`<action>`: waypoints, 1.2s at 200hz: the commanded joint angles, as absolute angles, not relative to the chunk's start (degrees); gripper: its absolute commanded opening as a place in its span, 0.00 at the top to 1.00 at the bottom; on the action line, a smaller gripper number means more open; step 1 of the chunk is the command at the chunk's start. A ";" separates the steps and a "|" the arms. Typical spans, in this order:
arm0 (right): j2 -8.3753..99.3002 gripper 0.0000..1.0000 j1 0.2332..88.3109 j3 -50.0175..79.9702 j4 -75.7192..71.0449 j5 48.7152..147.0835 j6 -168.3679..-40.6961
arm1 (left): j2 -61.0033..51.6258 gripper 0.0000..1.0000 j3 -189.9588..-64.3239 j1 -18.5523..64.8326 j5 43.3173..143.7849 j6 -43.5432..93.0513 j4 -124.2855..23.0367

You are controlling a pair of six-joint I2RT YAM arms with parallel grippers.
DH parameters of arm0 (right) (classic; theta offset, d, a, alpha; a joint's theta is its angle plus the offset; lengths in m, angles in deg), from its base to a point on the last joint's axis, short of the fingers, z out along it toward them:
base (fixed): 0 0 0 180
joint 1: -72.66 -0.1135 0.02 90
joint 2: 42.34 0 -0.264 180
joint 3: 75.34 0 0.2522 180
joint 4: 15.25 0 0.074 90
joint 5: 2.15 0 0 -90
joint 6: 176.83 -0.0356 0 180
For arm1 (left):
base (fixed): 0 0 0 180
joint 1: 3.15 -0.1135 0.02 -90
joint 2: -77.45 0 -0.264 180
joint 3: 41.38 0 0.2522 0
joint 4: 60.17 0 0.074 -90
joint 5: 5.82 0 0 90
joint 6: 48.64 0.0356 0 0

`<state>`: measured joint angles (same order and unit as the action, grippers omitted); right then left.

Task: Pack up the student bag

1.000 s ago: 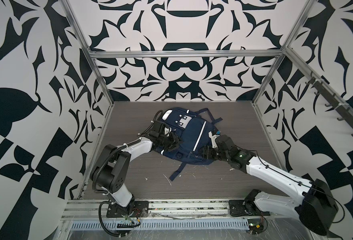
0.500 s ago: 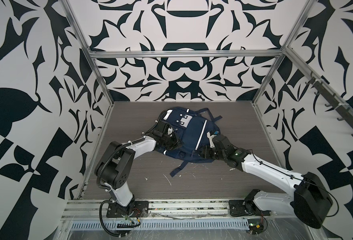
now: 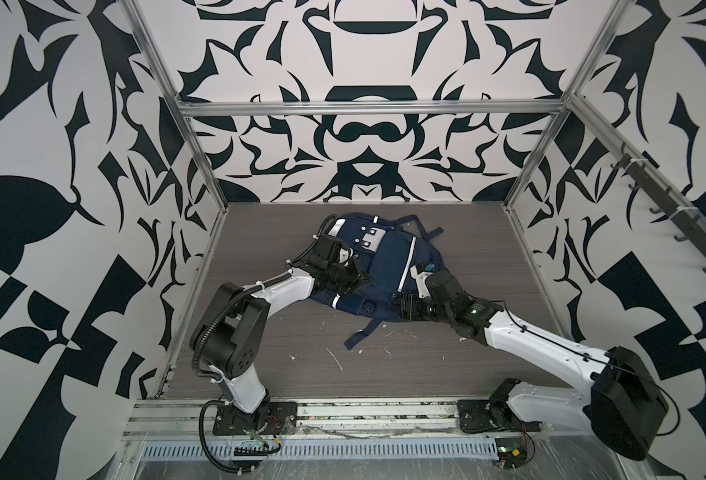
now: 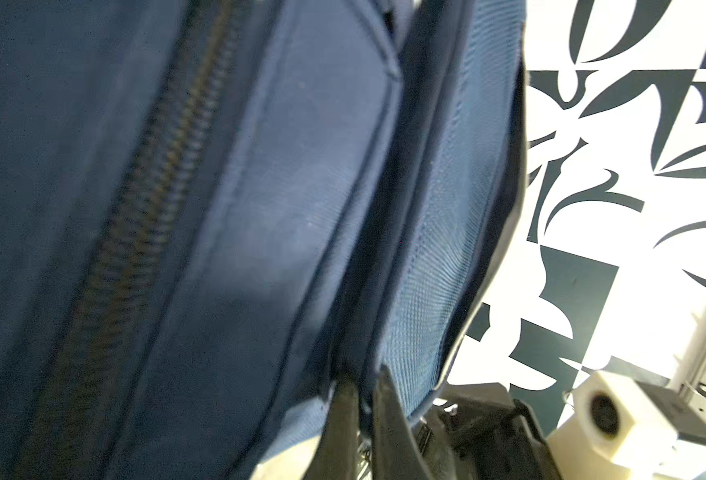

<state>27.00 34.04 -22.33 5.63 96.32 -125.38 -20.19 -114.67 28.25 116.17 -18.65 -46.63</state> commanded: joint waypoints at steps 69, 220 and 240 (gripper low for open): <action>37.83 0.38 33.82 -14.28 1.06 93.43 -126.02 | -17.16 1.00 -117.76 29.70 118.35 -19.37 -49.68; 23.91 0.36 33.96 -20.73 2.00 89.19 -123.44 | -17.71 1.00 -119.97 29.69 119.12 -18.49 -47.59; 25.46 0.36 34.22 -19.59 1.95 90.17 -120.90 | -17.91 1.00 -120.62 29.68 119.25 -18.25 -47.28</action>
<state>24.47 33.83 -20.04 4.53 90.63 -124.39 -20.10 -117.47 29.12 115.51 -19.63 -45.76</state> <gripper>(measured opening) 0.643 0.077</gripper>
